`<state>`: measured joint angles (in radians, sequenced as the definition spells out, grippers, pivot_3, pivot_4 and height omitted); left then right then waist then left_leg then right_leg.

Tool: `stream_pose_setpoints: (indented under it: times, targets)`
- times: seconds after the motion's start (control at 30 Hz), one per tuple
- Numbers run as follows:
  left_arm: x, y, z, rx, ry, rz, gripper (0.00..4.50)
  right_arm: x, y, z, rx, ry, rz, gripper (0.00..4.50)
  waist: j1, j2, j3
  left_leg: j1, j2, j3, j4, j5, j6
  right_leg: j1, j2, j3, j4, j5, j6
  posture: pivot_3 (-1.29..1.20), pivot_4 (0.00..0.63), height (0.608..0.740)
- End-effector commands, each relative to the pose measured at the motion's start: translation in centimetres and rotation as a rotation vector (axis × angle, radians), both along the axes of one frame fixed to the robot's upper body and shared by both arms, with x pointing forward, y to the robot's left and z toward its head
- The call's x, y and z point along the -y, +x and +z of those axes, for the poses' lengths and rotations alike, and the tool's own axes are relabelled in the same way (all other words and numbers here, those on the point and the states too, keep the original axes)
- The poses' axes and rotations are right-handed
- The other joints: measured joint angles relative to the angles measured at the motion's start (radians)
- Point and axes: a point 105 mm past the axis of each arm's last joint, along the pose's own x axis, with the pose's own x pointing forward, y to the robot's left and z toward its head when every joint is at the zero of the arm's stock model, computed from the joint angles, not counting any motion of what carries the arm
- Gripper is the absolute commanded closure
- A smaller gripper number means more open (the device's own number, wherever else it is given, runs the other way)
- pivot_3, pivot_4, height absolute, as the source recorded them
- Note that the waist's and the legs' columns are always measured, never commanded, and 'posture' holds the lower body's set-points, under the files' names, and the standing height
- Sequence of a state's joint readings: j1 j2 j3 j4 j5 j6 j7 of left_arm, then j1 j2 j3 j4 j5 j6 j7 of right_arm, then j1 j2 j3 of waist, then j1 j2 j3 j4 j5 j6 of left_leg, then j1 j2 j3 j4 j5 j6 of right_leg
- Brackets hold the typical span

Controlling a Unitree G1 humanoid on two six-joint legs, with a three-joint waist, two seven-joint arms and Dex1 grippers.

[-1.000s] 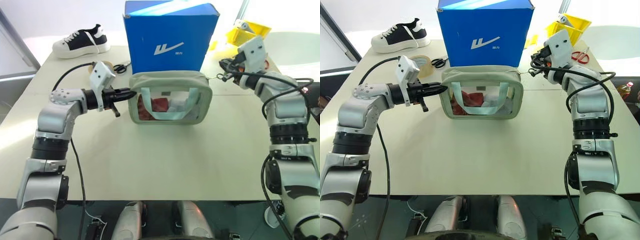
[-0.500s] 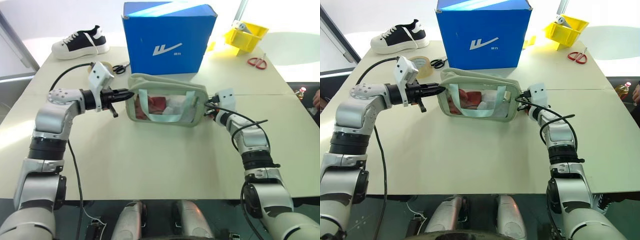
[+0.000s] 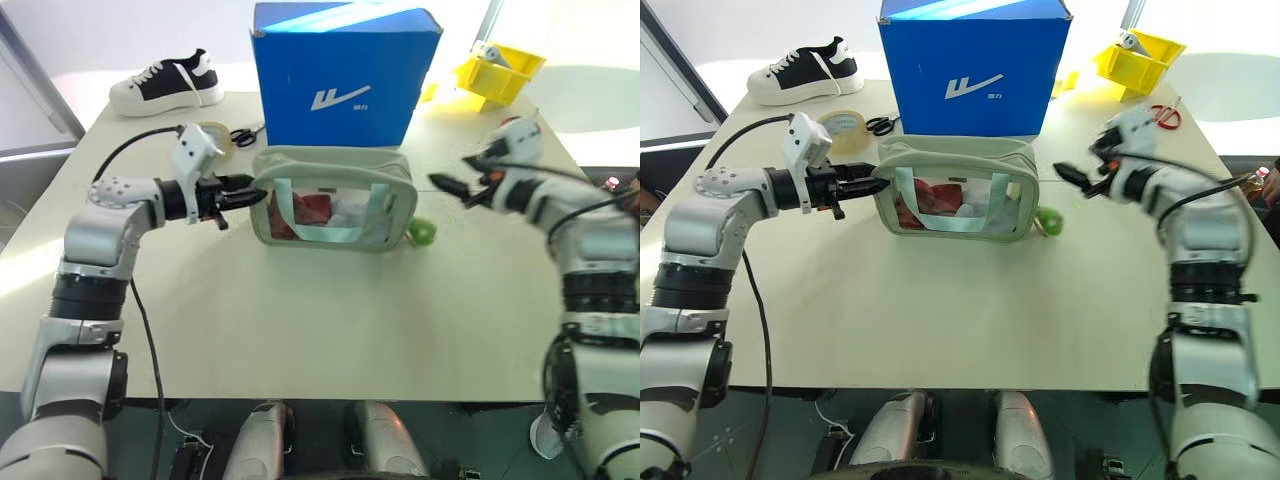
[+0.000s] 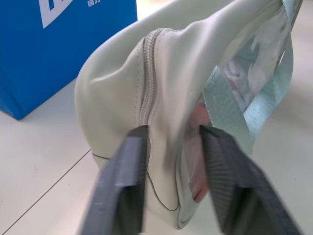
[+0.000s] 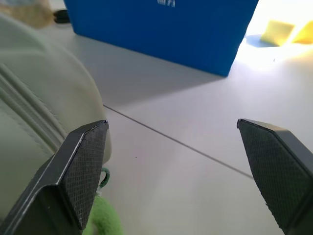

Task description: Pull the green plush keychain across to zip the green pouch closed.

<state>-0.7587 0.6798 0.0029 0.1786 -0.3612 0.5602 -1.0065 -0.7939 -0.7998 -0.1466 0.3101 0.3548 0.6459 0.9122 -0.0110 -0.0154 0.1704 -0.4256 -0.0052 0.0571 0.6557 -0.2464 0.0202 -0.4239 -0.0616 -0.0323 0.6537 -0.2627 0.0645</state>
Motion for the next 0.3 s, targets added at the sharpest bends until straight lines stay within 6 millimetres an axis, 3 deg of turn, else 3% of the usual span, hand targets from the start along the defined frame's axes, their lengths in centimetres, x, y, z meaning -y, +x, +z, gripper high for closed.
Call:
stream_pose_setpoints:
  times: [0.03, 0.07, 0.1, 0.3]
  targets:
    - [-1.1, -1.1, 2.7, 0.027, -0.042, -0.024, 0.96, -1.5, -3.4, 2.2, -0.041, 0.016, 0.254, 0.0, -0.004, 0.0, 0.0, 0.0, 0.0, 0.0, 0.0, 0.0, 0.0, 0.0, 0.0, 0.0, 0.0, 0.0, 0.0, 0.0, 0.15, 0.74]
    - [-1.6, -1.3, 3.0, 0.016, -0.054, -0.02, 0.37, -1.7, -4.1, 2.4, -0.063, 0.021, 0.289, 0.0, -0.006, 0.0, 0.0, 0.0, 0.0, 0.0, 0.0, 0.0, 0.0, 0.0, 0.0, 0.0, 0.0, 0.0, 0.0, 0.0, 0.15, 0.74]
    - [-2.1, -1.5, 3.2, -0.025, -0.069, -0.012, 0.05, -1.9, -4.7, 2.6, -0.081, 0.028, 0.317, 0.0, -0.009, 0.0, 0.0, 0.0, 0.0, 0.0, 0.0, 0.0, 0.0, 0.0, 0.0, 0.0, 0.0, 0.0, 0.0, 0.0, 0.15, 0.74]
    - [-4.9, -2.5, 4.6, -0.04, -0.093, 0.042, 0.05, -2.9, -5.4, 3.4, -0.065, 0.047, 0.34, 0.0, -0.003, 0.0, 0.0, 0.0, 0.001, 0.0, 0.001, 0.0, 0.0, 0.0, 0.0, 0.0, 0.0, 0.0, 0.0, 0.0, 0.15, 0.74]
